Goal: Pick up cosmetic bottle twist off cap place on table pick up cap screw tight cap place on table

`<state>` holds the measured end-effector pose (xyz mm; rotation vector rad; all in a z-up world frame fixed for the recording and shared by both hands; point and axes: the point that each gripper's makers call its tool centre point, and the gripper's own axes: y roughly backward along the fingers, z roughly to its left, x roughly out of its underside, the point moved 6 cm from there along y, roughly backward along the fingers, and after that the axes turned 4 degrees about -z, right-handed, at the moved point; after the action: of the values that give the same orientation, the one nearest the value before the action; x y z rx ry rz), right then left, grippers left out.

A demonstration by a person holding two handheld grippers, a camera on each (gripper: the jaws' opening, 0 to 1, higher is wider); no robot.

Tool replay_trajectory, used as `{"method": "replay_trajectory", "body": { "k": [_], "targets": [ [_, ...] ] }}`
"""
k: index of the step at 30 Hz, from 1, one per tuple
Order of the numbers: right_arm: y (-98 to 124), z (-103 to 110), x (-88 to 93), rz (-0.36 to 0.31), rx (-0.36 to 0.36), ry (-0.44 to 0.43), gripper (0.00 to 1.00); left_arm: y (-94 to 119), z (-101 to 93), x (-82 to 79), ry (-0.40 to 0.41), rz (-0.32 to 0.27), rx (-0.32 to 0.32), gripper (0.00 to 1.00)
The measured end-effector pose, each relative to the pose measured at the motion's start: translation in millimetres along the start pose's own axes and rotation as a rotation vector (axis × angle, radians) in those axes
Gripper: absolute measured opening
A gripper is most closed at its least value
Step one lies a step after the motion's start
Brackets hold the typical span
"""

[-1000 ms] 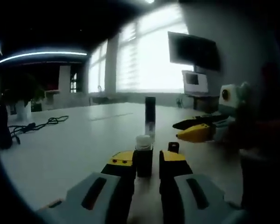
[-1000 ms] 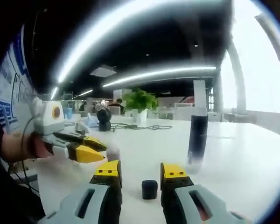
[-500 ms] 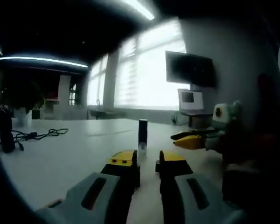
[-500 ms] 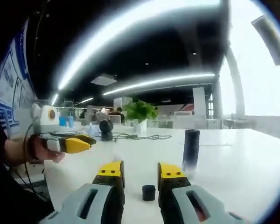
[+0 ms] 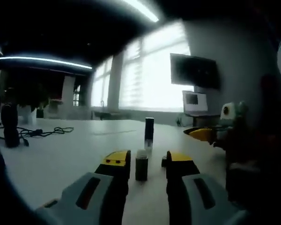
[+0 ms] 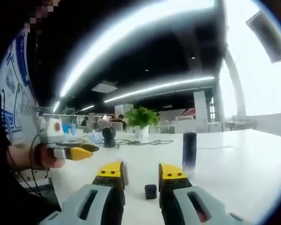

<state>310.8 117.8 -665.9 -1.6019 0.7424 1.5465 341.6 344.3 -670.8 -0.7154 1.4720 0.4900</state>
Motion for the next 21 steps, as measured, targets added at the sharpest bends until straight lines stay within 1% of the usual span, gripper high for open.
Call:
{"method": "replay_trajectory", "body": {
  "k": [5,9,16,21],
  "targets": [
    [-1.7,-0.3,0.3,0.005,0.001,0.018,0.23,-1.5,4.0,1.0,0.012,-0.003,-0.017,0.21],
    [-3.5,-2.5,3.7,0.014,0.006,0.015,0.22,-3.3,4.2,5.5,0.010,0.018,-0.019,0.21],
    [-4.7,-6.3,5.1,0.022,0.023,0.022,0.22,-7.7,8.0,17.8,0.020,0.057,-0.010,0.22],
    [-5.7,-7.0,6.3,0.026,0.028,0.029,0.22,-11.0,8.7,21.1,0.016,0.070,-0.002,0.22]
  ]
}}
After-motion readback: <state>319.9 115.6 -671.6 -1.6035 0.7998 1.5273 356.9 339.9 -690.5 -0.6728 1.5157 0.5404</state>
